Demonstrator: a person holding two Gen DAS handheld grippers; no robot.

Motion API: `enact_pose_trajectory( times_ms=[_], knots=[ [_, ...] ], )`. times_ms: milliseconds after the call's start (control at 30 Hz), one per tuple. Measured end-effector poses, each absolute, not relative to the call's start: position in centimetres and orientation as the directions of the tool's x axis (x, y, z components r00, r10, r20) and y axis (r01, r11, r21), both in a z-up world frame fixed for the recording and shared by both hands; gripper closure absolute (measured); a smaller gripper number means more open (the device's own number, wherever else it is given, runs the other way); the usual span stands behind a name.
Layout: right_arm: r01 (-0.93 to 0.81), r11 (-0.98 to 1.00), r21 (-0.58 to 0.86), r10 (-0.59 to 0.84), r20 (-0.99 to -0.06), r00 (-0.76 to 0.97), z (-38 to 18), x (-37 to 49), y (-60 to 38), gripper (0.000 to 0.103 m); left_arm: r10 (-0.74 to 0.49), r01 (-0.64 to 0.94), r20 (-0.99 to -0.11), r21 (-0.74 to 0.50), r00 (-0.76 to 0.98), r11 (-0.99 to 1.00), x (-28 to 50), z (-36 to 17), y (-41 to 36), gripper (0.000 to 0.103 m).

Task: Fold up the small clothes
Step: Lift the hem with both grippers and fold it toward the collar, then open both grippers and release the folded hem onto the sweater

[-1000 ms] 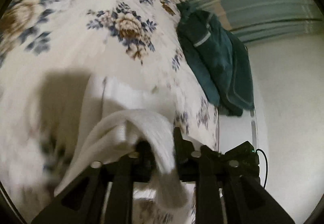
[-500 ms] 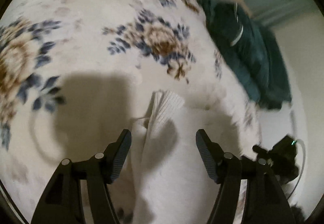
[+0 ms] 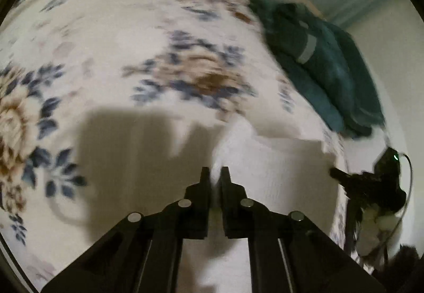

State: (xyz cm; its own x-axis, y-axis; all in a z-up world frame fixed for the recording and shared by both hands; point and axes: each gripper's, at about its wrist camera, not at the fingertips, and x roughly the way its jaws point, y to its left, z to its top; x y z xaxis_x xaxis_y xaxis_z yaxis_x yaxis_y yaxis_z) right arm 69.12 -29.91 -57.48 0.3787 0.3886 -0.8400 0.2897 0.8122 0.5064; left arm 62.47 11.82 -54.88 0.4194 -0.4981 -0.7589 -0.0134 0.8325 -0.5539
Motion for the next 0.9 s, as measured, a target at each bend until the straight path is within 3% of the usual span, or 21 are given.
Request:
enact_pose_trajectory(
  times_ms=[200,267,300,333,400,433,667,733,767,800,833,900],
  knots=[
    [0.301,0.849,0.434,0.378,-0.897,0.227,-61.9,72.9,-28.8,0.098,-0.517,-0.054,-0.799,-0.557,0.308,0.829,64.9,-58.6,11.2,0.099],
    [0.317,0.817,0.482,0.434,-0.875,0.213,-62.1,72.2,-29.6,0.092,-0.561,-0.061,-0.772,-0.602,0.3,0.796,64.0,-58.1,11.7,0.091],
    [0.319,0.803,0.503,0.458,-0.864,0.21,-61.9,71.4,-30.2,0.071,-0.576,-0.075,-0.76,-0.621,0.303,0.78,63.3,-57.8,12.1,0.076],
    [0.313,0.783,0.537,0.494,-0.843,0.211,-61.6,70.2,-30.9,0.041,-0.615,-0.085,-0.722,-0.667,0.316,0.74,61.9,-57.4,13.0,0.054],
    [0.295,0.734,0.612,0.573,-0.791,0.214,-61.5,67.6,-31.9,0.018,-0.655,-0.11,-0.673,-0.722,0.344,0.683,59.7,-57.3,14.2,0.034],
    [0.294,0.713,0.637,0.607,-0.77,0.197,-61.9,66.3,-32.3,0.017,-0.696,-0.132,-0.626,-0.769,0.353,0.625,58.2,-57.8,14.8,0.034],
    [0.329,0.537,0.777,0.824,-0.566,-0.006,-70.9,60.9,-28.8,0.013,-0.799,-0.147,-0.571,-0.821,0.188,0.552,56.6,-62.5,10.5,0.034],
    [0.313,0.533,0.786,0.828,-0.561,-0.001,-71.5,61.1,-27.9,0.012,-0.786,-0.096,-0.59,-0.806,0.184,0.583,56.7,-62.0,8.9,0.038],
    [0.311,0.522,0.794,0.829,-0.559,0.036,-71.4,61.2,-27.8,0.013,-0.773,-0.071,-0.605,-0.794,0.19,0.604,56.8,-61.5,8.3,0.047],
    [0.308,0.523,0.795,0.828,-0.56,0.04,-71.2,61.2,-27.6,0.028,-0.765,-0.057,-0.616,-0.784,0.19,0.618,56.7,-61.0,8.0,0.067],
    [0.299,0.525,0.797,0.828,-0.56,0.041,-70.8,61.1,-27.6,0.051,-0.761,-0.051,-0.616,-0.783,0.203,0.62,56.6,-60.5,8.0,0.071],
    [0.28,0.527,0.802,0.824,-0.563,0.062,-69.3,60.4,-27.9,0.059,-0.761,-0.05,-0.605,-0.789,0.234,0.612,56.1,-59.2,8.6,0.075]
  ],
)
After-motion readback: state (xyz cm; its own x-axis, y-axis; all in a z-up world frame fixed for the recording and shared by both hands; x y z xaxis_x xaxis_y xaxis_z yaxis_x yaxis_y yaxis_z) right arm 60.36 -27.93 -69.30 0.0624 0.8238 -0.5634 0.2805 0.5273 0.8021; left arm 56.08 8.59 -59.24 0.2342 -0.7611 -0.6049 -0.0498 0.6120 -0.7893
